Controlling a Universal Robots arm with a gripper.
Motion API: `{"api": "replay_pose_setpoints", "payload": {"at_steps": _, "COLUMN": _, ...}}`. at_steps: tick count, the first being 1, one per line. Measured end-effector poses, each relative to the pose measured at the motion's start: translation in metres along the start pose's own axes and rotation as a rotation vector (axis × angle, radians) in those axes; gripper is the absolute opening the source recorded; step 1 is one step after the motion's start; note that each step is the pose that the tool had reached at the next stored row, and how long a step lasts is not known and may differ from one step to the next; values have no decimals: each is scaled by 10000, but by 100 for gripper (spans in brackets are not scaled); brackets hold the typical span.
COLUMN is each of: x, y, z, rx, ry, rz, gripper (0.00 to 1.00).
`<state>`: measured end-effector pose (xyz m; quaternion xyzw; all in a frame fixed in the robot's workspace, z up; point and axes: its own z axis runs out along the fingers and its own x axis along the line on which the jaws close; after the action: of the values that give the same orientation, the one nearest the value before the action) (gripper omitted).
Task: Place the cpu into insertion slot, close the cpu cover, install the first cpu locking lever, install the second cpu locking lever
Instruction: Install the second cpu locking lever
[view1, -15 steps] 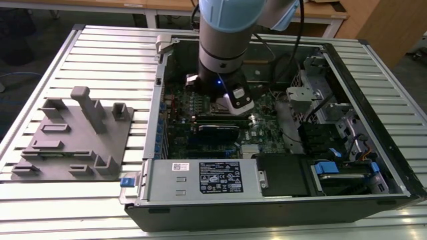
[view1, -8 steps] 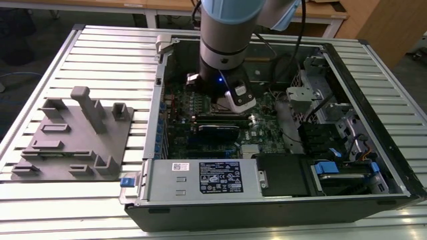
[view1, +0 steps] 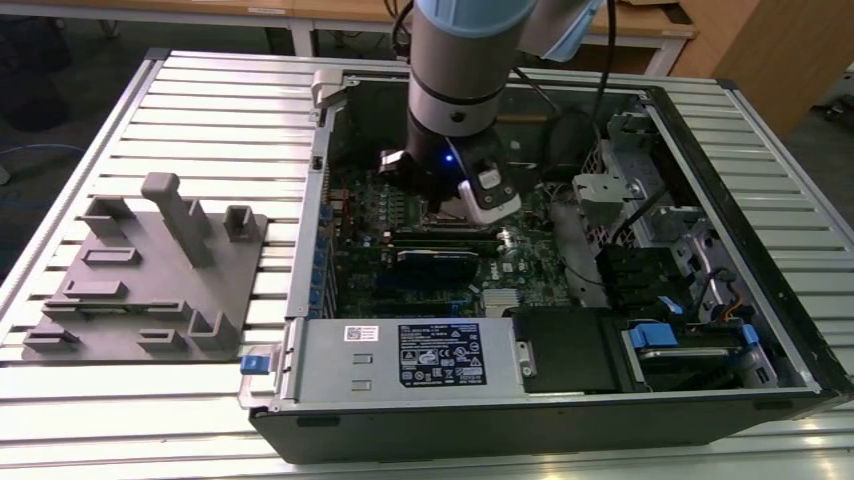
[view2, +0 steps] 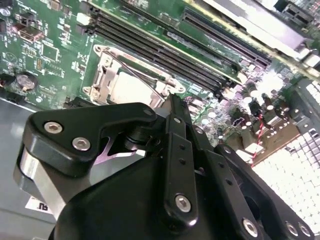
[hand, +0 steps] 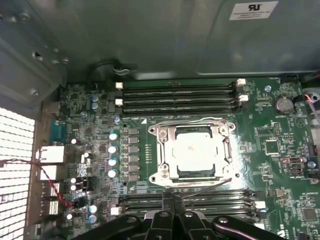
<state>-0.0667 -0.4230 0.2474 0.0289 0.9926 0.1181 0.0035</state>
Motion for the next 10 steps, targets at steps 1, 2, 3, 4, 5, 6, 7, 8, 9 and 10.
{"api": "replay_pose_setpoints", "payload": {"at_steps": 1, "x": -10, "y": 3, "z": 3, "rx": 23, "ry": -1, "rz": 1, "gripper": 10}}
{"api": "replay_pose_setpoints", "payload": {"at_steps": 2, "x": -11, "y": 3, "z": 14, "rx": 44, "ry": -4, "rz": 1, "gripper": 10}}
{"api": "replay_pose_setpoints", "payload": {"at_steps": 3, "x": -12, "y": 2, "z": 31, "rx": 62, "ry": -4, "rz": 1, "gripper": 10}}
{"api": "replay_pose_setpoints", "payload": {"at_steps": 4, "x": -12, "y": 0, "z": 49, "rx": 74, "ry": -4, "rz": 0, "gripper": 10}}
{"api": "replay_pose_setpoints", "payload": {"at_steps": 5, "x": -12, "y": -1, "z": 68, "rx": 76, "ry": -5, "rz": -1, "gripper": 10}}
{"api": "replay_pose_setpoints", "payload": {"at_steps": 6, "x": -11, "y": 2, "z": 84, "rx": 76, "ry": -6, "rz": 1, "gripper": 10}}
{"api": "replay_pose_setpoints", "payload": {"at_steps": 7, "x": -12, "y": 4, "z": 90, "rx": 78, "ry": -5, "rz": 0, "gripper": 10}}
{"api": "replay_pose_setpoints", "payload": {"at_steps": 8, "x": -12, "y": 4, "z": 96, "rx": 77, "ry": -5, "rz": -1, "gripper": 10}}
{"api": "replay_pose_setpoints", "payload": {"at_steps": 9, "x": -11, "y": 3, "z": 98, "rx": 78, "ry": -4, "rz": -1, "gripper": 10}}
{"api": "replay_pose_setpoints", "payload": {"at_steps": 10, "x": -11, "y": 3, "z": 98, "rx": 79, "ry": -4, "rz": 0, "gripper": 10}}
